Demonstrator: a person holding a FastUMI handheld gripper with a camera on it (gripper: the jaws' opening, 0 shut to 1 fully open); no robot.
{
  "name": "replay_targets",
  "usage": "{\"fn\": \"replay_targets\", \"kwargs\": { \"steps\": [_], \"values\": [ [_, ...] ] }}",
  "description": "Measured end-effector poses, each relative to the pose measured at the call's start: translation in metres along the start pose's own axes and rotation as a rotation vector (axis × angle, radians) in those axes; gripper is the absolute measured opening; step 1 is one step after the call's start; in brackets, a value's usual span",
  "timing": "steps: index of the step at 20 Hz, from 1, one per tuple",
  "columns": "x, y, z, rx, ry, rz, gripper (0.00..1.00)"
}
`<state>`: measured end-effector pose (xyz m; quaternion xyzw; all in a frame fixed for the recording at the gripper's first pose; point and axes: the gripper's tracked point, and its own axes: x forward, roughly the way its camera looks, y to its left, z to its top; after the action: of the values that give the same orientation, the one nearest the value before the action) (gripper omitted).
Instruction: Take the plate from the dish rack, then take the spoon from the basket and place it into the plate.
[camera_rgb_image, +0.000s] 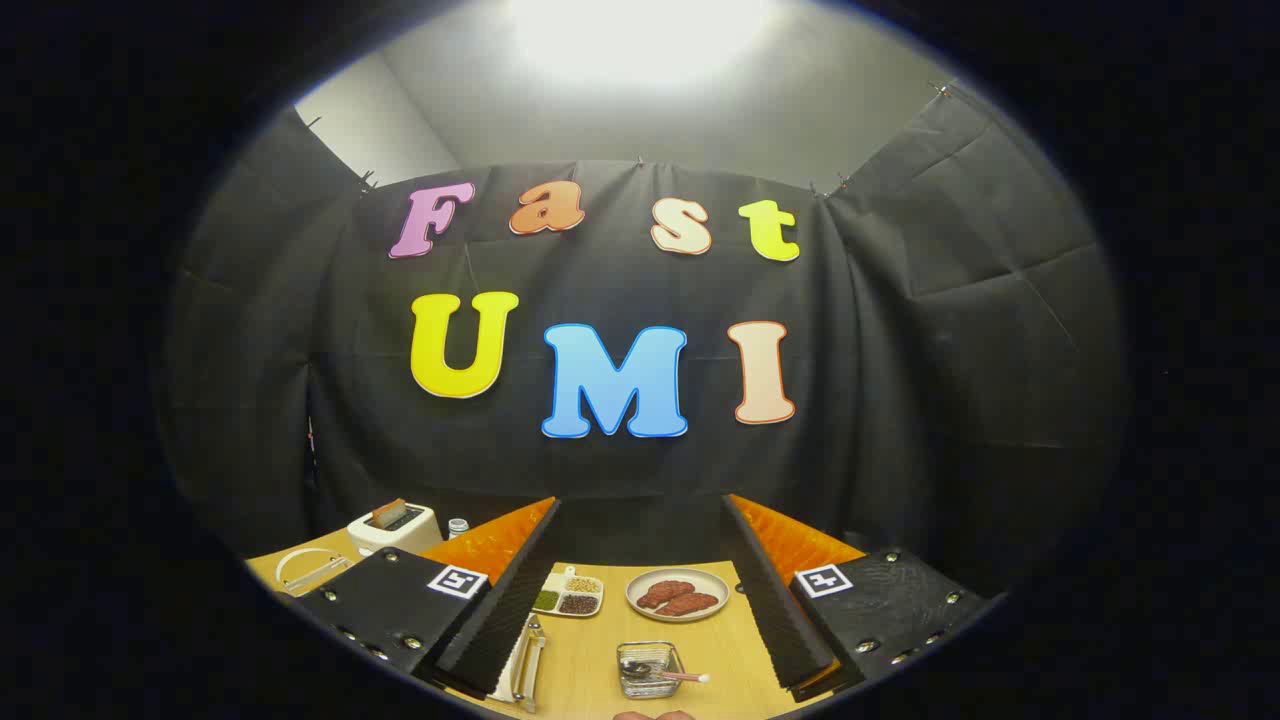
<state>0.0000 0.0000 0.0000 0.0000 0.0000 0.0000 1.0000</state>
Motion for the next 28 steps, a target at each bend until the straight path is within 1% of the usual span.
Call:
{"fn": "replay_targets", "kwargs": {
  "steps": [9, 12, 18, 21, 24, 26, 28],
  "values": [
    [0.005, 0.049, -0.006, 0.012, 0.041, 0.042, 0.96],
    [0.010, 0.060, -0.017, 0.025, 0.088, 0.047, 0.96],
    [0.022, 0.095, -0.033, 0.019, 0.166, 0.101, 0.96],
    [0.030, 0.121, -0.051, 0.025, 0.267, 0.155, 0.96],
    [0.036, 0.143, -0.081, 0.048, 0.427, 0.203, 0.96],
    [0.038, 0.152, -0.102, 0.071, 0.528, 0.206, 0.96],
    [0.040, 0.158, -0.117, 0.090, 0.601, 0.197, 0.97]
  ]
}}
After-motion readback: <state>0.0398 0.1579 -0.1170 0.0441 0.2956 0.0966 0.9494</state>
